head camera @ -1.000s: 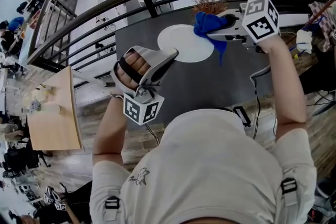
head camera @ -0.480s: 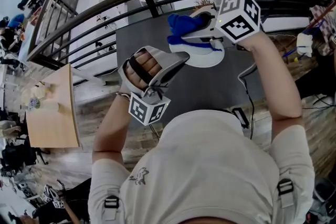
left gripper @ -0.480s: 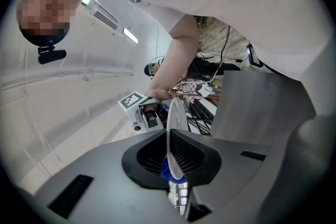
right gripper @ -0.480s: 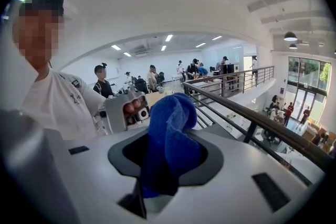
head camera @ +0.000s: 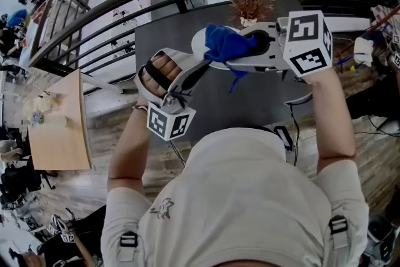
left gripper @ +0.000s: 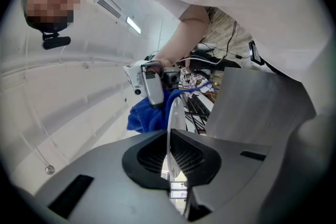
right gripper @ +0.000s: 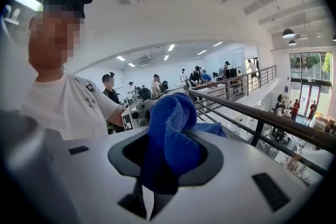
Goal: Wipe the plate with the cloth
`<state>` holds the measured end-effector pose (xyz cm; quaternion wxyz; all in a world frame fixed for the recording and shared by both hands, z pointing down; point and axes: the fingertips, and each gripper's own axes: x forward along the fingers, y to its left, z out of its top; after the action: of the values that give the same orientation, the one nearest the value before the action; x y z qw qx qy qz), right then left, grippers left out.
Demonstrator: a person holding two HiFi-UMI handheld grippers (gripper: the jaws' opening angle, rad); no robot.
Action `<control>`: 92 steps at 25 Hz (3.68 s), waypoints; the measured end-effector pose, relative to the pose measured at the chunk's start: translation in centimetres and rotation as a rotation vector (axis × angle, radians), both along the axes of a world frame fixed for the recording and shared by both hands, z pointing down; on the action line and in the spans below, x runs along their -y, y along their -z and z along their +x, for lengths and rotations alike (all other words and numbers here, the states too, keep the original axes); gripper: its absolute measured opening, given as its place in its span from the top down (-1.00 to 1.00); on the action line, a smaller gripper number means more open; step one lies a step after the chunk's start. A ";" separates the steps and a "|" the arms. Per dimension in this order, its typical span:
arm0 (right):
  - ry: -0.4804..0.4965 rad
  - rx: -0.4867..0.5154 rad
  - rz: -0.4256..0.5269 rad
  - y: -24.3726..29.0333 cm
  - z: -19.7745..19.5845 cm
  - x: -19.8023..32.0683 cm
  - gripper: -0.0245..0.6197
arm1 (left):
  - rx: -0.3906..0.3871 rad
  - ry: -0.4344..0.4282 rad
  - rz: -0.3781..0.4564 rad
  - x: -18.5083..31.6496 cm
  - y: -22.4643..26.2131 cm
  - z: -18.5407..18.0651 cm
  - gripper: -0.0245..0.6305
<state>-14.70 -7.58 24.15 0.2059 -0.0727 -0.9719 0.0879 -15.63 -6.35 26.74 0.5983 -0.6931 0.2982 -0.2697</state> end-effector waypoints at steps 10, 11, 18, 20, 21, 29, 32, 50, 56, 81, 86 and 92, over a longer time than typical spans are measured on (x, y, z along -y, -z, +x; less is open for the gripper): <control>-0.210 -0.047 -0.165 -10.3 6.8 5.2 0.51 | -0.064 0.038 -0.184 2.6 -6.7 0.3 0.85; -0.237 -0.050 -0.182 -11.3 7.4 6.0 0.51 | -0.073 0.041 -0.201 2.9 -7.2 0.2 0.85; -0.445 -0.063 -0.278 -17.8 11.9 10.8 0.51 | -0.265 0.080 -0.424 5.7 -11.4 1.4 0.86; -0.473 -0.081 -0.302 -19.8 12.8 11.4 0.51 | -0.349 0.094 -0.520 6.9 -12.9 1.8 0.86; -0.480 -0.084 -0.321 -20.8 13.1 11.6 0.51 | -0.384 0.103 -0.564 7.6 -13.7 1.9 0.86; -0.547 -0.065 -0.427 -27.4 14.8 15.3 0.51 | -0.532 0.197 -0.790 12.6 -21.3 3.2 0.86; -0.567 -0.044 -0.491 -31.2 15.4 17.2 0.51 | -0.578 0.243 -0.911 14.5 -26.8 4.2 0.86; -0.653 -0.113 -0.554 -29.7 17.1 12.3 0.51 | -1.134 0.458 -1.575 8.5 -34.7 5.6 0.86; -0.611 -0.148 -0.592 -33.3 17.9 12.0 0.51 | -1.222 0.478 -1.685 8.3 -38.5 6.8 0.86; -0.599 -0.203 -0.691 -38.6 14.9 13.5 0.51 | -1.135 0.735 -1.562 13.3 -44.0 1.9 0.70; -0.595 -0.201 -0.704 -38.8 14.9 13.4 0.51 | -1.132 0.786 -1.555 13.4 -44.7 1.6 0.67; -0.594 -0.205 -0.710 -39.1 14.9 13.2 0.51 | -1.070 0.841 -1.509 13.7 -45.2 1.5 0.48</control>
<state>0.23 -20.82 63.29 0.2293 0.1515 -0.8352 0.4763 -14.14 -20.01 71.98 -0.3508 -0.7586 0.4984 -0.2305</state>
